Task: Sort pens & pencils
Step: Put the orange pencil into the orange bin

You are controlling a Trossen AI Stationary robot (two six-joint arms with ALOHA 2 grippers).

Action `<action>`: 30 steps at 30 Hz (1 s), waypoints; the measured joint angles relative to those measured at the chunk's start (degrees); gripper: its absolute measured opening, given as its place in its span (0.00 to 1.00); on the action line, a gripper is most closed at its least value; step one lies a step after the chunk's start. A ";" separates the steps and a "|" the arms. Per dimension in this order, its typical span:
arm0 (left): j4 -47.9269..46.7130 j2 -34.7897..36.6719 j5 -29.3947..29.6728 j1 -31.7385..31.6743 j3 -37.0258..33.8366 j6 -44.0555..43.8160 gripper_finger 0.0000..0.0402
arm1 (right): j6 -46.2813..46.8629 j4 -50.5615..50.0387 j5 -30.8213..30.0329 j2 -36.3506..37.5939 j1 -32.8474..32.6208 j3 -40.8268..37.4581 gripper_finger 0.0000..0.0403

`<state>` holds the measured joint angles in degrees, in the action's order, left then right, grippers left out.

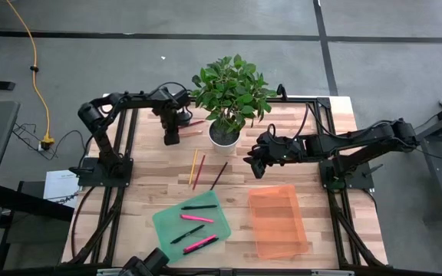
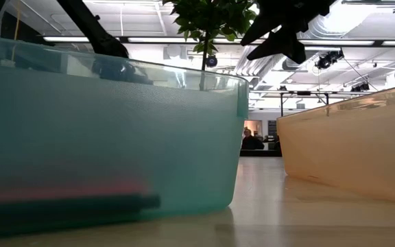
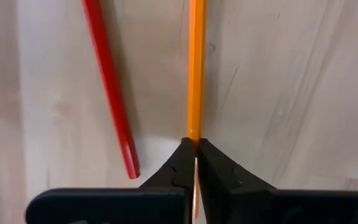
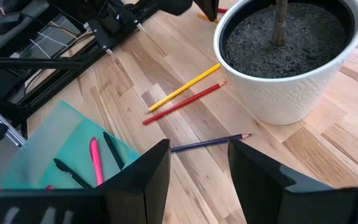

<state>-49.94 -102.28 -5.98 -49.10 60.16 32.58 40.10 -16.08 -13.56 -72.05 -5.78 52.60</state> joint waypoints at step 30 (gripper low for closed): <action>-13.78 13.43 -2.60 0.22 0.15 1.70 0.00 | -0.68 -0.48 -0.04 0.00 0.06 0.00 0.38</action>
<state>-63.71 -88.85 -8.58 -48.88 60.31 34.28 39.42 -16.56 -13.61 -72.05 -5.72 52.60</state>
